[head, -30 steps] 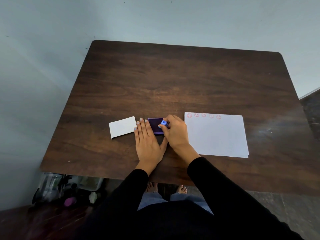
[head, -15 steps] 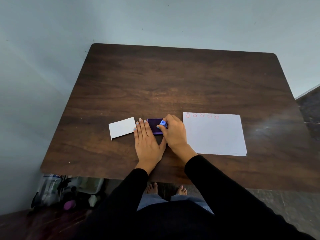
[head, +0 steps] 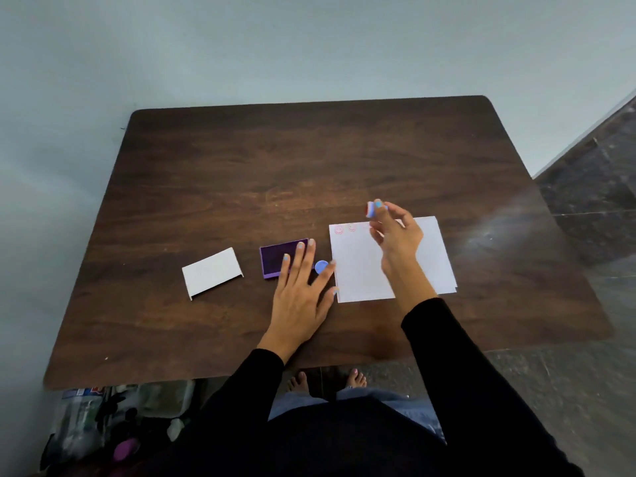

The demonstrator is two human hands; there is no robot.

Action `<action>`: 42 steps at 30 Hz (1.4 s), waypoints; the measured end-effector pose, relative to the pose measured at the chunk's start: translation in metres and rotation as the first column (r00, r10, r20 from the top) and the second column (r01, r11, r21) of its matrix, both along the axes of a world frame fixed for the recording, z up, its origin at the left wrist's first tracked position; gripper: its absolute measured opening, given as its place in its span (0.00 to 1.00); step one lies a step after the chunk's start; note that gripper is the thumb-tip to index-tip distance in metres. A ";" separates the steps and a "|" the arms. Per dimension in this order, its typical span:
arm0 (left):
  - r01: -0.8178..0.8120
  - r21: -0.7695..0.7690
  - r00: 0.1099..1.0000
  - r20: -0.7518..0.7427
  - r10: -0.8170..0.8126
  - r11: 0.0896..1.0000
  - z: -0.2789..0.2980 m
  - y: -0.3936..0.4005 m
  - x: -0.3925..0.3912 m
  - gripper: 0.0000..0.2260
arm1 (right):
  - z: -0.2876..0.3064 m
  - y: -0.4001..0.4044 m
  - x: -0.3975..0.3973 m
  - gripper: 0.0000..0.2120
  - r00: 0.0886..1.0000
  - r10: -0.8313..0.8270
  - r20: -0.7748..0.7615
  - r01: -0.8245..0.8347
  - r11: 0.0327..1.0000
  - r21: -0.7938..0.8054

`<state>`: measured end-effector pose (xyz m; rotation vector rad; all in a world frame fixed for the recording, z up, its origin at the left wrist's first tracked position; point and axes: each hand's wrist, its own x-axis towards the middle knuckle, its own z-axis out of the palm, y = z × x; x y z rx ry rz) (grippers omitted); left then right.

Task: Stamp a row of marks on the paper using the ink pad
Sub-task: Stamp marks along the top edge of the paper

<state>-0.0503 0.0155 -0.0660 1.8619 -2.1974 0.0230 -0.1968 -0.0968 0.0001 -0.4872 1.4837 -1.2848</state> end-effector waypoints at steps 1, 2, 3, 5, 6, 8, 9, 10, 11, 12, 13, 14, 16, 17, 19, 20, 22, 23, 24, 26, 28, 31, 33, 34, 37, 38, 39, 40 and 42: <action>0.014 0.022 1.000 0.020 -0.014 1.000 0.000 0.000 -0.003 0.21 | -0.001 -0.001 -0.011 0.10 0.998 -0.035 0.053 0.034 0.999 0.027; 0.011 0.047 1.000 0.019 -0.012 0.999 0.000 0.001 -0.005 0.21 | -0.002 0.000 -0.021 0.10 0.991 -0.064 0.116 0.060 0.998 0.036; 0.000 0.067 1.000 0.004 0.000 0.998 0.000 0.002 -0.005 0.21 | -0.003 0.000 -0.029 0.10 0.980 -0.092 0.175 0.087 0.996 0.038; -0.028 0.085 0.999 -0.029 0.031 0.996 0.000 0.004 -0.005 0.21 | -0.005 0.002 -0.042 0.10 0.958 -0.144 0.250 0.138 0.990 0.042; -0.041 0.086 0.998 -0.046 0.045 0.995 0.000 0.004 -0.005 0.22 | -0.005 0.002 -0.048 0.09 0.948 -0.164 0.273 0.157 0.987 0.045; -0.072 0.089 0.991 -0.109 0.081 0.993 0.002 0.003 -0.006 0.24 | -0.006 0.003 -0.057 0.06 0.929 -0.182 0.321 0.175 0.983 0.050; -0.084 0.099 0.984 -0.152 0.098 0.992 0.004 0.001 -0.007 0.26 | -0.005 0.003 -0.062 0.05 0.918 -0.185 0.350 0.178 0.983 0.053; -0.088 0.117 0.975 -0.192 0.110 0.989 0.006 -0.004 -0.008 0.28 | -0.006 0.002 -0.065 0.05 0.909 -0.184 0.375 0.175 0.983 0.059; -0.079 0.144 0.970 -0.219 0.109 0.987 0.009 -0.011 -0.010 0.30 | -0.006 0.001 -0.070 0.07 0.903 -0.183 0.389 0.169 0.983 0.069; -0.061 0.177 0.969 -0.224 0.101 0.982 0.012 -0.020 -0.010 0.32 | -0.006 0.000 -0.073 0.09 0.900 -0.179 0.397 0.160 0.984 0.079; -0.047 0.213 0.974 -0.207 0.092 0.976 0.015 -0.030 -0.011 0.35 | -0.007 -0.001 -0.076 0.11 0.899 -0.174 0.403 0.151 0.985 0.089; -0.042 0.250 0.980 -0.178 0.089 0.967 0.018 -0.042 -0.012 0.37 | -0.008 -0.002 -0.079 0.13 0.897 -0.172 0.408 0.144 0.985 0.099; -0.051 0.322 0.987 -0.127 0.097 0.945 0.022 -0.063 -0.011 0.42 | -0.011 -0.004 -0.083 0.14 0.891 -0.172 0.421 0.135 0.984 0.116; -0.059 0.355 0.988 -0.111 0.105 0.933 0.023 -0.072 -0.011 0.44 | -0.013 -0.005 -0.085 0.14 0.889 -0.170 0.426 0.131 0.984 0.120; -0.073 0.407 0.990 -0.081 0.115 0.911 0.023 -0.084 -0.009 0.45 | -0.018 -0.006 -0.088 0.13 0.893 -0.165 0.419 0.121 0.984 0.129; -0.077 0.423 0.991 -0.066 0.116 0.903 0.022 -0.088 -0.008 0.45 | -0.020 -0.007 -0.089 0.12 0.897 -0.163 0.410 0.118 0.984 0.134; -0.085 0.437 0.993 -0.042 0.114 0.895 0.021 -0.089 -0.005 0.43 | -0.023 -0.007 -0.090 0.11 0.905 -0.162 0.392 0.114 0.983 0.143; -0.085 0.447 0.993 -0.036 0.113 0.891 0.019 -0.089 -0.004 0.42 | -0.024 -0.008 -0.090 0.10 0.911 -0.166 0.378 0.116 0.982 0.152; -0.085 0.456 0.993 -0.035 0.113 0.886 0.017 -0.090 -0.004 0.41 | -0.026 -0.009 -0.091 0.10 0.916 -0.173 0.361 0.120 0.979 0.164; -0.089 0.466 0.992 -0.035 0.119 0.881 0.014 -0.089 -0.003 0.41 | -0.029 -0.011 -0.090 0.09 0.933 -0.183 0.311 0.131 0.975 0.180; -0.095 0.478 0.992 -0.026 0.122 0.873 0.013 -0.091 -0.004 0.41 | -0.031 -0.013 -0.088 0.10 0.959 -0.179 0.217 0.144 0.975 0.167; -0.105 0.496 0.991 -0.023 0.134 0.862 0.014 -0.092 -0.005 0.41 | -0.036 -0.017 -0.083 0.12 0.987 -0.153 0.044 0.151 0.987 0.047; -0.106 0.499 0.989 -0.033 0.142 0.860 0.015 -0.093 -0.006 0.41 | -0.041 -0.017 -0.079 0.10 0.987 -0.116 -0.110 0.112 0.993 -0.041; -0.105 0.498 0.989 -0.041 0.144 0.861 0.015 -0.092 -0.006 0.41 | -0.044 -0.017 -0.078 0.09 0.976 -0.097 -0.197 0.086 0.994 -0.064; -0.104 0.500 0.986 -0.059 0.153 0.860 0.016 -0.092 -0.005 0.41 | -0.051 -0.015 -0.075 0.11 0.923 -0.077 -0.377 0.044 0.994 -0.097; -0.105 0.500 0.986 -0.061 0.156 0.860 0.017 -0.091 -0.005 0.41 | -0.053 -0.014 -0.074 0.12 0.910 -0.079 -0.407 0.038 0.993 -0.108; -0.106 0.500 0.985 -0.064 0.159 0.860 0.017 -0.092 -0.004 0.41 | -0.054 -0.014 -0.073 0.12 0.900 -0.081 -0.427 0.033 0.993 -0.118; -0.106 0.500 0.984 -0.069 0.162 0.860 0.017 -0.092 -0.004 0.41 | -0.054 -0.013 -0.072 0.13 0.894 -0.082 -0.440 0.029 0.992 -0.125; -0.106 0.503 0.981 -0.090 0.173 0.858 0.016 -0.092 -0.004 0.41 | -0.055 -0.013 -0.071 0.13 0.890 -0.078 -0.450 0.016 0.990 -0.139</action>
